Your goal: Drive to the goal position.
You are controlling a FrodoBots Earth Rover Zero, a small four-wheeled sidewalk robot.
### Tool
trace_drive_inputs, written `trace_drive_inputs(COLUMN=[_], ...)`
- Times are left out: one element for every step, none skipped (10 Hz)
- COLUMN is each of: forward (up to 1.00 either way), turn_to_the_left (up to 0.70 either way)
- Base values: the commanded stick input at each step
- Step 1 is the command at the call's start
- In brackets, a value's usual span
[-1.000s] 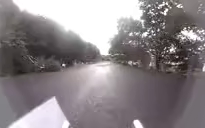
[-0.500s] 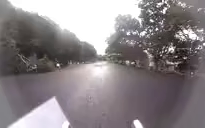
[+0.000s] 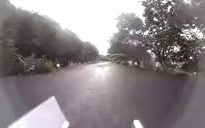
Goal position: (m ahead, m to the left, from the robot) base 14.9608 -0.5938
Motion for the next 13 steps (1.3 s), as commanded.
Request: trace_drive_inputs(forward=[1.0,1.0,1.0,1.0,1.0,1.0,1.0,1.0,1.0,1.0,1.0,1.0,1.0], turn_to_the_left=[-0.35,-0.32,-0.31,-0.3,-0.3,-0.29,-0.28,-0.02,0.0,0.0,0.0,-0.21,-0.4])
